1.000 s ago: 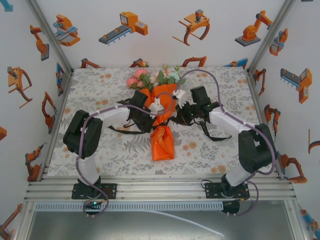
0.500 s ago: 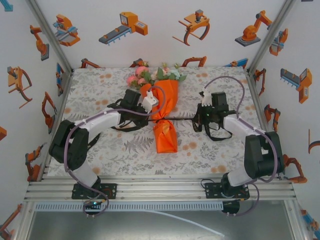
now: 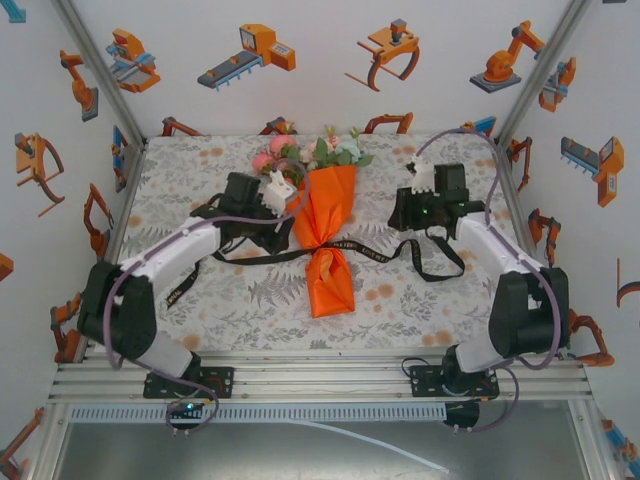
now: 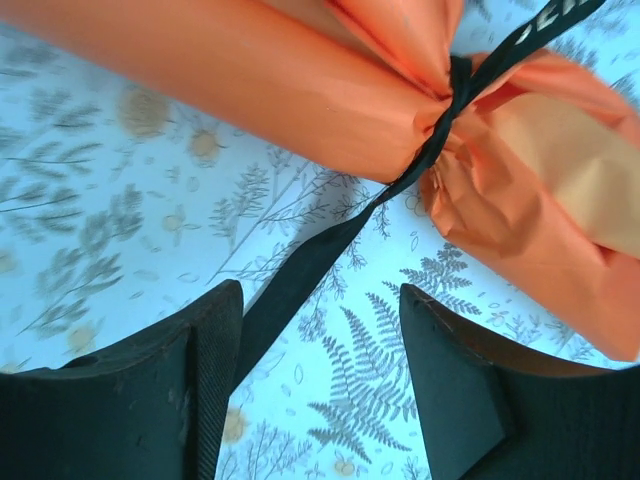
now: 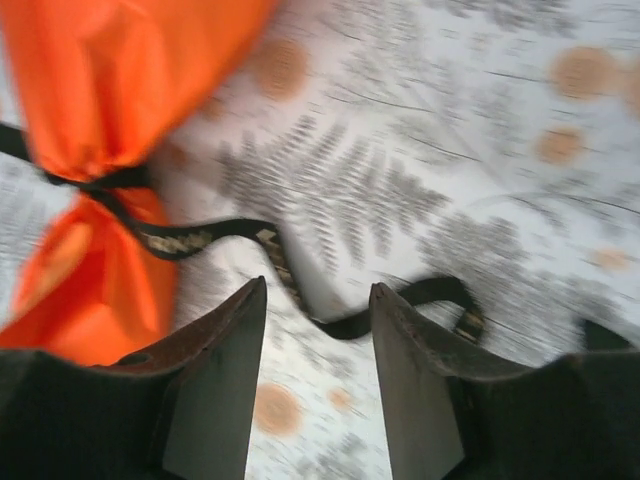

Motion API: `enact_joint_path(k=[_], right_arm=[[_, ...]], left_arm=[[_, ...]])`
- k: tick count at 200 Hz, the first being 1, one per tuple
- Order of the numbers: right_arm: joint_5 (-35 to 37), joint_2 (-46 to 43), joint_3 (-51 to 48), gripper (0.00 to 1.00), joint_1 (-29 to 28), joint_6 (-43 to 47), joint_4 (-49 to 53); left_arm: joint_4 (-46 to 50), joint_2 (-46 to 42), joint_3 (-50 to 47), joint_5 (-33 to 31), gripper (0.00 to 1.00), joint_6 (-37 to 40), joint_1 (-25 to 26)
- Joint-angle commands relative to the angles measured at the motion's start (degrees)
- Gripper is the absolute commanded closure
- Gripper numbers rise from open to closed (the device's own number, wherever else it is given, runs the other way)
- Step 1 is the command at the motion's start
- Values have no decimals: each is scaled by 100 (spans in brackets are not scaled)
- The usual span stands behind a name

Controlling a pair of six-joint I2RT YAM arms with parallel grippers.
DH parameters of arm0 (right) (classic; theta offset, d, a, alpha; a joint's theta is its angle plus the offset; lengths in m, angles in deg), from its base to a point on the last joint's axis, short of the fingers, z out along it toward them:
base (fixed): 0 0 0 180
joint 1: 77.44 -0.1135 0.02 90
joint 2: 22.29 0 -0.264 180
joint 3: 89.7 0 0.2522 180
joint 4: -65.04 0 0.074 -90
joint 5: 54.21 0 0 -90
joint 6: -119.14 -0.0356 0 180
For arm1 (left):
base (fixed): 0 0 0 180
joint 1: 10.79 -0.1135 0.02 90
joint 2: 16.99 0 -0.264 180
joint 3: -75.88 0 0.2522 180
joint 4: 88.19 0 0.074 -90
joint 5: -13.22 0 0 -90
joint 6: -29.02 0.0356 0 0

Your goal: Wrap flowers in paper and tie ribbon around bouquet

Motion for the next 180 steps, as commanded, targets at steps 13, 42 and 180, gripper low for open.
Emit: enact_joint_path(k=[13,42,180], right_arm=[[1131,693,764,49,91,1608,1844],[978,1339,1107,48,91,1537,2124],[664,1801,966,100,83,1617,1344]], left_arm=[[1076,-816,385,-853,33,-176,-604],[1884,-677,691,-1633,29,83,-1135],[1747,1069,902,-2147,23,105,-2691]])
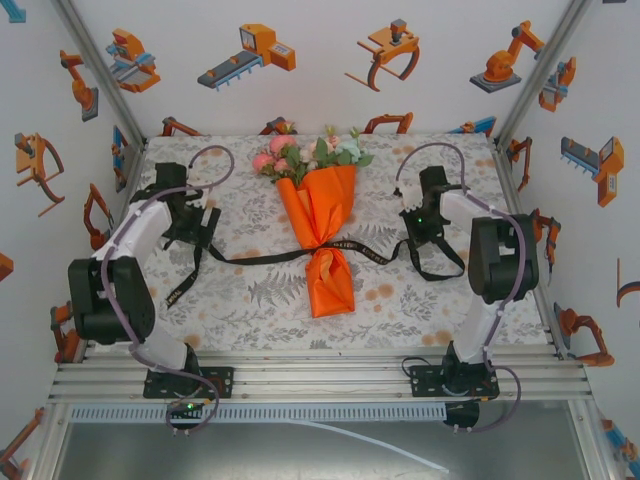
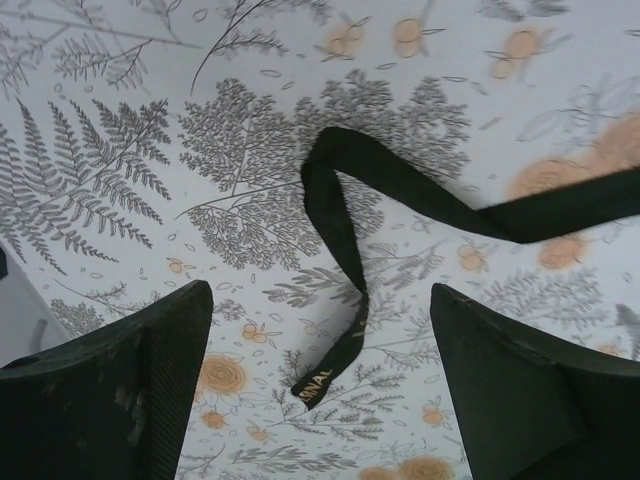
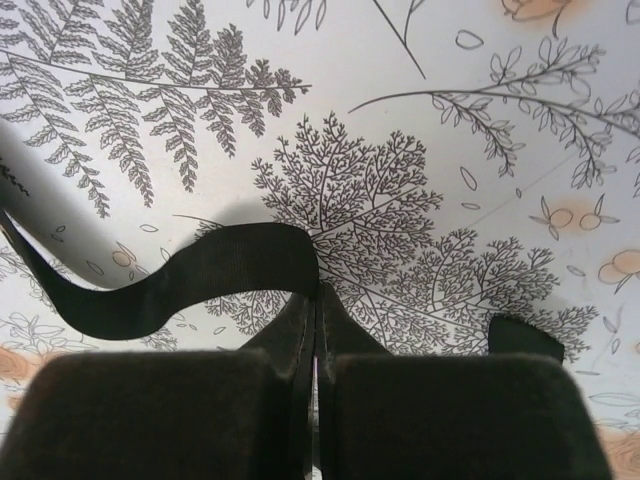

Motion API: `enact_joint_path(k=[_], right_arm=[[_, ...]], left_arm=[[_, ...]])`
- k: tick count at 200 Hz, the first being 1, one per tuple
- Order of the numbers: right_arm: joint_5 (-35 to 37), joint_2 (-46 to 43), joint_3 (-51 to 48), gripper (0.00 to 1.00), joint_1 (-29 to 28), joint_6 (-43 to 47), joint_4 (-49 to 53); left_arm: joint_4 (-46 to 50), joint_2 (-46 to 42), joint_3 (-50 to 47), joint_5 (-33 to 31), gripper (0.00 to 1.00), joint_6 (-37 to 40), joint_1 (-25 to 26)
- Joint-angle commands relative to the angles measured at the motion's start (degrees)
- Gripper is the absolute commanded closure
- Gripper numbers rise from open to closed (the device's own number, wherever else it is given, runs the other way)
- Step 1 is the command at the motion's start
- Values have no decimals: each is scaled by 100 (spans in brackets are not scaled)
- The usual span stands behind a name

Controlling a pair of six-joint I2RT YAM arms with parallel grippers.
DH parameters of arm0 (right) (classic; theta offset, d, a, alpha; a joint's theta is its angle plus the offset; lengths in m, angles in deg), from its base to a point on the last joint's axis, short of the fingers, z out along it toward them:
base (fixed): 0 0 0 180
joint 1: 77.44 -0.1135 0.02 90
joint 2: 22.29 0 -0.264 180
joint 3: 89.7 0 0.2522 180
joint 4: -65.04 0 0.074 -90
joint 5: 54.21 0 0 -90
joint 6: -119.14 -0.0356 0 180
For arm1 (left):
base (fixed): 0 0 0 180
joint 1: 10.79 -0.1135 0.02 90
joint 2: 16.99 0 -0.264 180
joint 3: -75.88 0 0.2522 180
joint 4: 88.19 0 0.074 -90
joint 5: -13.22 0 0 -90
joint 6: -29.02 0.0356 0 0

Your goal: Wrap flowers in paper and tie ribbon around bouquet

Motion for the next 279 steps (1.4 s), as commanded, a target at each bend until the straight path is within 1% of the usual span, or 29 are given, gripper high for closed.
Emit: enact_joint_path(k=[1,14,28,41,52,58,71,83,98,117,125,143,157,165,174,188,203,221,229,240,260,268,279], right_arm=[[-331,-411,-37,100,-16,-45,-140],[-502,-634,-138,100,-16,-173,-255],[-634,-790,-194,100,-16,-260,-315],[-696,-864,-204,100,-24,-308,-312],[-709,-886,-192,100,-23,-326,-281],[-706,-890,-179,100,-24,-326,-260],[-704,-891,-153,100,-21,-326,-209],[-704,-911,-142,100,-22,-326,-180],[-707,-913,-142,100,-24,-318,-162],[-707,-924,-126,100,-24,-321,-144],[-704,-922,-124,100,-24,-326,-130],[-712,-939,-106,100,-33,-353,-102],[-704,-965,-111,100,-46,-366,-83],[-704,-991,-123,100,-55,-378,-87],[-697,-1017,-132,100,-61,-396,-83],[-704,-1106,-124,100,-68,-476,-76],[-722,-1276,-125,100,-68,-649,-109],[-759,-1511,-65,100,-69,-1054,-130],[-846,-1628,-49,100,-69,-1276,-187],[-961,-1801,-109,100,-68,-1650,-373],[-1179,-2102,-314,100,-68,-2551,-790],[-1451,-2192,-371,100,-68,-2919,-906],[-1998,-2299,-395,100,-75,-3387,-1040]], left_arm=[[-35,318,337,-317,24,-328,-63],[-236,456,287,-355,28,-350,-61],[-259,691,378,-344,29,-592,-81],[-176,877,557,60,31,-913,-88],[-298,907,605,403,32,-1397,-88],[-412,911,572,480,32,-1693,-88],[-489,972,536,408,32,-2191,-88],[-481,1066,490,148,31,-2527,-84],[-393,1175,420,-96,32,-2759,-88],[-507,1230,224,-68,36,-2972,-88],[-590,1256,149,-23,41,-3046,-88],[-714,1305,76,31,63,-3126,-88],[-780,1296,94,62,75,-3121,-88],[-819,1290,112,123,85,-3112,-96],[-777,1322,183,228,100,-3128,-125],[-695,1233,287,334,100,-3224,-132],[-727,781,369,754,100,-3427,-132],[-762,22,621,1566,100,-3857,-115],[-919,-304,736,2017,100,-4144,-115],[-1188,-706,864,2459,100,-4522,-97],[-1332,-1091,1078,2689,100,-4951,-42],[-1312,-1150,1125,2800,100,-5032,-23],[-1267,-1234,1131,2867,100,-5056,31]])
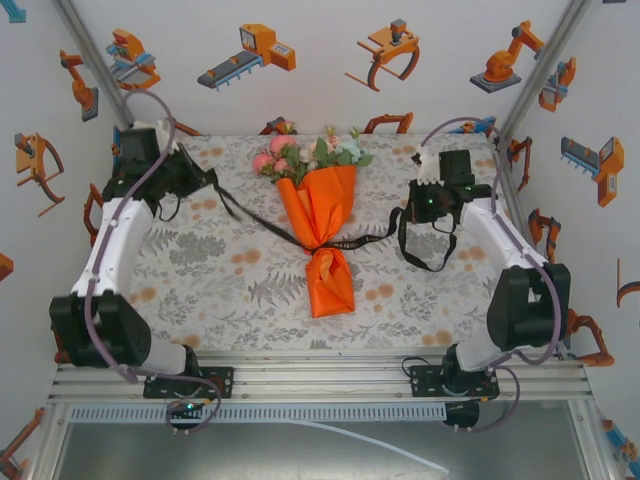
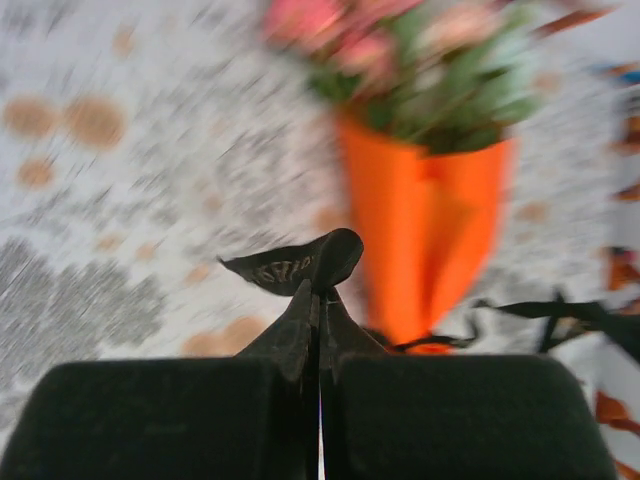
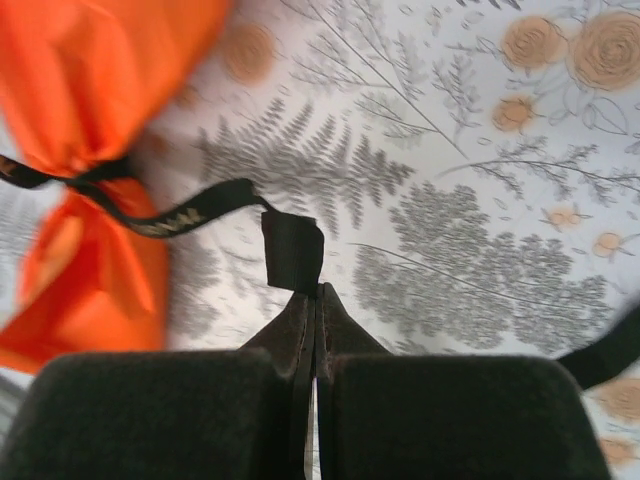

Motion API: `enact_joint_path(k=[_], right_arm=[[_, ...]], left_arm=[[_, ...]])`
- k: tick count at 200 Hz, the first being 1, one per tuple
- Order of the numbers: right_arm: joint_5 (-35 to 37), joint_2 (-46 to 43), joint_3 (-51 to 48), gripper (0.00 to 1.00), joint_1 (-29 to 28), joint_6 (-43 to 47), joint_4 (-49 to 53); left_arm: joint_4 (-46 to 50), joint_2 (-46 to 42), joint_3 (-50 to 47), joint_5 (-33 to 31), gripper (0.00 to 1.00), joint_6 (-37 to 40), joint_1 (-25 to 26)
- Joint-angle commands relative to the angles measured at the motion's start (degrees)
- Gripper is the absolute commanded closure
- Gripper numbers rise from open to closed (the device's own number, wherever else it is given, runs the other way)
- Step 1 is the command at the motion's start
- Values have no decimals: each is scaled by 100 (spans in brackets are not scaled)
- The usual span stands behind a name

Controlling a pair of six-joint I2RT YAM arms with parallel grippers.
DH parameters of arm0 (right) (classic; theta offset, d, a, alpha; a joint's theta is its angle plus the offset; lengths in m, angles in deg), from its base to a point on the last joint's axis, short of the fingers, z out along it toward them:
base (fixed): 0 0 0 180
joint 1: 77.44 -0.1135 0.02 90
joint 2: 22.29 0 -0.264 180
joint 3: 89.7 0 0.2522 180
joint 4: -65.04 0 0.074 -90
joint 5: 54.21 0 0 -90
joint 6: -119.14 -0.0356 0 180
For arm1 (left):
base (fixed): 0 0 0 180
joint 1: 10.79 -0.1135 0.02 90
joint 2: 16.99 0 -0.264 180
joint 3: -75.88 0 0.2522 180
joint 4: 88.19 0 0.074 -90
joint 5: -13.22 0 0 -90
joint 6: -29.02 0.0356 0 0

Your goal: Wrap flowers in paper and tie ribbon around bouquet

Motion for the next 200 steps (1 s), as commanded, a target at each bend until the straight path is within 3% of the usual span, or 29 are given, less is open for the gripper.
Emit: enact_joint_path(k=[1,24,50,79,100,117,127,145,156,174,200], right_arm=[[-970,-272,-144,100,-54,-1432,-464],[-1779,-485,-218,100,-140,-2169,-857],[-1720,-663,-257,100,-196,-2152,-906],[-1323,-680,-286,100,-195,-1932,-664],[-1321,-631,-291,100,-196,-1907,-627],[-1312,-599,-273,100,-196,-1859,-592],[-1312,-572,-253,100,-195,-1860,-595],[-1351,-520,-248,100,-196,-1861,-641],[-1360,-486,-250,100,-196,-1871,-684],[-1390,-419,-219,100,-195,-1880,-708],[-1468,-416,-194,100,-196,-1807,-638]], left_arm=[[-12,-142,45,657,100,-581,90],[50,-283,-93,579,100,-231,289],[369,-206,-300,-91,100,302,442],[866,-10,-547,-2018,58,523,459],[1079,-13,-578,-3005,55,977,495],[1076,-39,-572,-3405,53,1985,742],[1131,19,-535,-3155,53,2759,995],[1517,227,-492,-1432,53,4226,1574],[1737,458,-548,-756,52,4774,1951],[1629,904,-748,-508,51,5064,2301],[985,1316,-1046,-523,46,4999,2330]])
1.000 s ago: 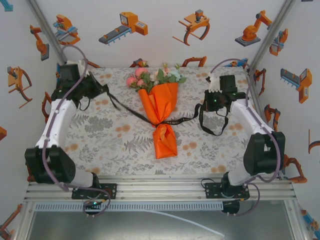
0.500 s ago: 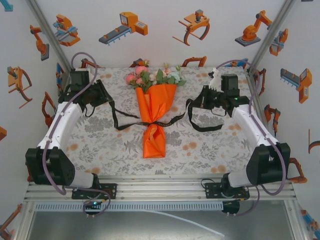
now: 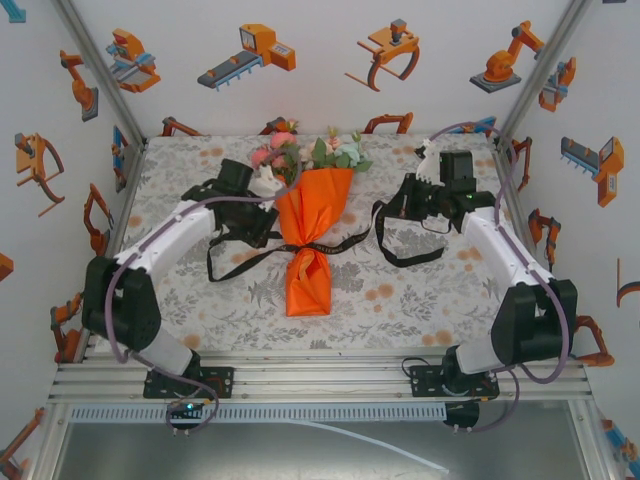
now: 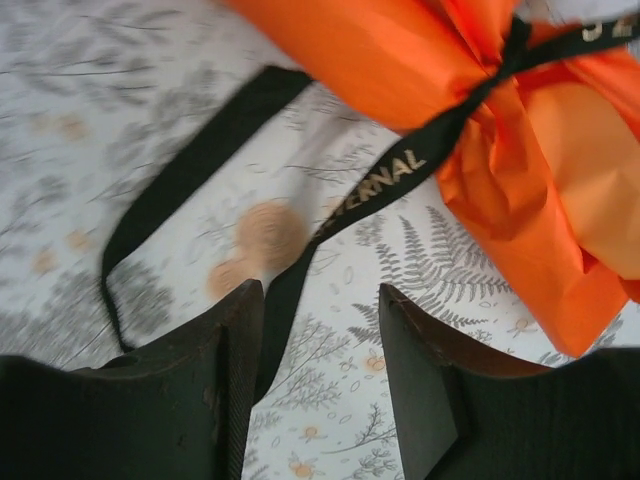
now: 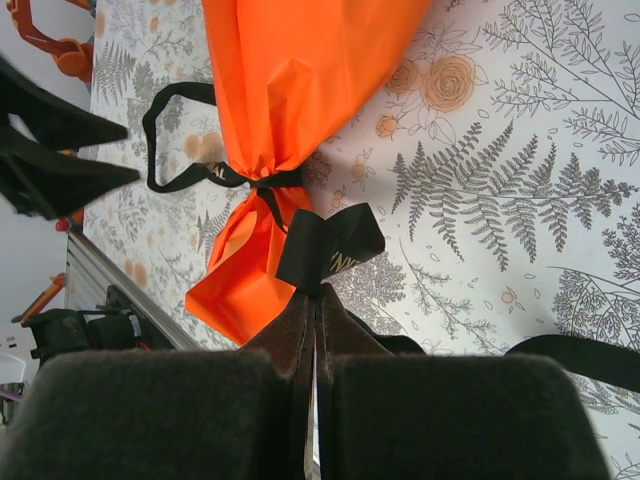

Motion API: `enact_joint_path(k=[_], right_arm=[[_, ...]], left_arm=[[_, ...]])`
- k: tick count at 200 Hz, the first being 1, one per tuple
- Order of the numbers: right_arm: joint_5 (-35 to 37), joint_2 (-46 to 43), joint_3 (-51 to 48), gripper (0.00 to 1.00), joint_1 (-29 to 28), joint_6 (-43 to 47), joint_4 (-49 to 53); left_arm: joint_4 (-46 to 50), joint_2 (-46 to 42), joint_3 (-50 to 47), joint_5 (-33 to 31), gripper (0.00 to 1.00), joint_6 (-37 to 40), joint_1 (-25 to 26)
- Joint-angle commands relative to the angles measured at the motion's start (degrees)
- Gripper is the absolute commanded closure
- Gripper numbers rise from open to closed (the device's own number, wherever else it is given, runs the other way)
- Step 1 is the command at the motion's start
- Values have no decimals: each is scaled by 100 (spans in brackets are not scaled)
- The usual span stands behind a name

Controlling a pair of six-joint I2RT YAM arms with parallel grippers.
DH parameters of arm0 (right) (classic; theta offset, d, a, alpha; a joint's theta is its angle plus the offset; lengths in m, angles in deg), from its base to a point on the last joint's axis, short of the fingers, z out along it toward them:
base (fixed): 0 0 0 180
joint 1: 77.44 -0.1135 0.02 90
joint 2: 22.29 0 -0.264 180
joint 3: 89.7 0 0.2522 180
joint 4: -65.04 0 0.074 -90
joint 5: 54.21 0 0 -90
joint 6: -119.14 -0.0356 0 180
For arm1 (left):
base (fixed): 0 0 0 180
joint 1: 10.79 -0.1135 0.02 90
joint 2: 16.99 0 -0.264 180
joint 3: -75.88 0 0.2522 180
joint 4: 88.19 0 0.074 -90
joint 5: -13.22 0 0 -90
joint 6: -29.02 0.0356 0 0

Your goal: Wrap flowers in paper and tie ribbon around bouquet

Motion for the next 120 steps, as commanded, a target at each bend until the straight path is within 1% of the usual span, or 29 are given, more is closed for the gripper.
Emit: enact_joint_path(k=[1,20,39,55,75,93,101,111,120], right_arm=[[-129,2,60,100,-10,45,-11],[-153,-18,89,100,-6,213,173],[-178,-36,150,100,-9,361,377],[-222,-62,118,100,-10,405,395],[-213,-62,126,100,-10,414,403],[-156,-72,140,100,-10,406,403],[-115,-97,137,100,-9,416,401],[-34,-134,127,100,-10,446,396],[57,-170,120,100,-10,467,402]], left_arm=[[-205,289,-278,431,46,631,-79],[-343,583,-288,324,42,576,-67],[-315,859,-233,-170,41,522,-36],[-222,1032,-192,-120,42,527,-44],[137,1323,2,88,47,402,-90],[419,1584,203,-263,58,201,-163],[409,1578,203,-400,61,166,-200],[351,1466,158,-349,66,151,-267],[287,1314,128,-174,72,101,-351]])
